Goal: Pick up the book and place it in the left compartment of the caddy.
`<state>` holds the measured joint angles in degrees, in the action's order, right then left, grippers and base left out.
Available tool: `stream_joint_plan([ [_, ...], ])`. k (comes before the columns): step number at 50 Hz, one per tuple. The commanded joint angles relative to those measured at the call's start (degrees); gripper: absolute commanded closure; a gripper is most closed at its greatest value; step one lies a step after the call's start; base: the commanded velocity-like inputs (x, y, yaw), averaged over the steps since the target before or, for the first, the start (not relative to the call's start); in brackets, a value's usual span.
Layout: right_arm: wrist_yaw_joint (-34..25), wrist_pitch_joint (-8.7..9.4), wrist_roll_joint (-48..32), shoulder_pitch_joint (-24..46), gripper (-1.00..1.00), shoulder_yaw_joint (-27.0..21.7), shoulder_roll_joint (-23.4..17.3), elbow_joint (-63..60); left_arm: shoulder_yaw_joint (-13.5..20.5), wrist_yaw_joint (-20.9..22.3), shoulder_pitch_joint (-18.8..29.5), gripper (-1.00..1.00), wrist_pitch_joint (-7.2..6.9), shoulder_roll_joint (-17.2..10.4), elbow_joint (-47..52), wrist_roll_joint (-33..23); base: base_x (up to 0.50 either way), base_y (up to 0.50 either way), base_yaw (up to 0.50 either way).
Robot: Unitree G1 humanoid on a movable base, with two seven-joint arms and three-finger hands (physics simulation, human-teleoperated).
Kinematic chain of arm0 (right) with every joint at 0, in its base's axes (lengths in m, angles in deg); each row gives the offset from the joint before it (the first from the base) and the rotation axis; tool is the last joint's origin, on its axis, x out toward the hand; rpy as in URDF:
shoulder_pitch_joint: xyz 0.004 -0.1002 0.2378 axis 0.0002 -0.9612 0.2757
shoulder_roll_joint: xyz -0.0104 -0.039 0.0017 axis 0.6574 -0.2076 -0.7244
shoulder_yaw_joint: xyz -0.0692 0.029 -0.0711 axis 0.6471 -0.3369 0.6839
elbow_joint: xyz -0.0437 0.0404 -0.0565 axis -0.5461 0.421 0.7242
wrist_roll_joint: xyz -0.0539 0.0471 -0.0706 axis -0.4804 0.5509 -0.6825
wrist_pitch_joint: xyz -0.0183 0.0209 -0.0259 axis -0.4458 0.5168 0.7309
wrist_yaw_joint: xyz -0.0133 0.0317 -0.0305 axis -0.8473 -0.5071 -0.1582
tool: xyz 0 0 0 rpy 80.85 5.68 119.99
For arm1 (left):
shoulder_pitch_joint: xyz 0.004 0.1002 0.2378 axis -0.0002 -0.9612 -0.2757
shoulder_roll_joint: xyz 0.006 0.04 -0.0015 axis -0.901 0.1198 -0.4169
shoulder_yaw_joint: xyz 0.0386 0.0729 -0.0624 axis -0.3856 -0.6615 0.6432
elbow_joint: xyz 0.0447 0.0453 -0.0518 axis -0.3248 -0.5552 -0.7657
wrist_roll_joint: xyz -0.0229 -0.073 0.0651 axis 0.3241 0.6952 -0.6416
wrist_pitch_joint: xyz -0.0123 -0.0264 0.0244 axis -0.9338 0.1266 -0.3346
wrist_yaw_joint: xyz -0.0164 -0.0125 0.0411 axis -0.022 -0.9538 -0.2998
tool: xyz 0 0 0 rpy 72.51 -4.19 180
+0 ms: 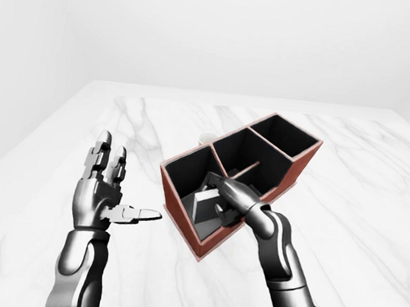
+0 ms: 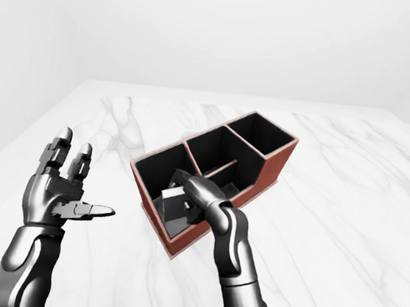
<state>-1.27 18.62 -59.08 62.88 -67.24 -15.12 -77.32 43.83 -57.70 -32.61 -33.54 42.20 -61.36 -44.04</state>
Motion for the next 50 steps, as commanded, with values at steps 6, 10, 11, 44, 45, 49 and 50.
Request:
stream_joint_plan([
  [6, 3.3, 0.0, 0.0, 1.3, 1.0, 0.6, 0.6, -1.4, 0.0, 0.1, 0.0, -1.0, 0.0, 0.0, -0.2, 0.0, 0.0, 0.0, 0.0],
  [10, 3.3, 0.0, -1.5, 1.0, 1.0, 0.9, 1.2, -1.3, 0.1, 0.0, 0.0, -1.0, 0.0, -0.1, 0.0, 0.1, 0.0, 0.0, 0.0],
  [11, 3.2, 0.0, -1.9, 0.9, 1.0, 1.0, 1.3, -1.4, 0.1, 0.0, 0.0, -1.0, 0.0, 0.0, 0.1, 0.1, 0.0, 0.0, 0.0],
  [44, 10.5, 0.0, -1.9, 1.1, 1.0, 0.4, 1.8, 7.4, 0.2, 0.3, -0.1, -1.0, 0.0, 0.0, 0.5, 0.6, 0.0, 0.0, 0.0],
  [45, 10.7, 0.0, -1.9, 1.3, 1.0, 0.3, 1.8, 7.4, 0.2, 0.4, -0.1, -1.0, 0.0, 0.0, 0.5, 0.9, 0.0, 0.0, 0.0],
  [49, 9.8, 0.0, -2.4, 0.5, -0.42, 0.8, 1.9, 6.5, 0.3, 0.2, 0.0, -1.0, 0.0, 0.0, 0.3, 0.9, 0.0, 0.0, 0.0],
  [50, 9.6, 0.0, -2.6, 0.3, -0.82, 0.9, 1.8, 6.5, 0.4, 0.2, 0.0, -1.0, 0.0, 0.0, 0.3, 0.9, 0.0, 0.0, 0.0],
])
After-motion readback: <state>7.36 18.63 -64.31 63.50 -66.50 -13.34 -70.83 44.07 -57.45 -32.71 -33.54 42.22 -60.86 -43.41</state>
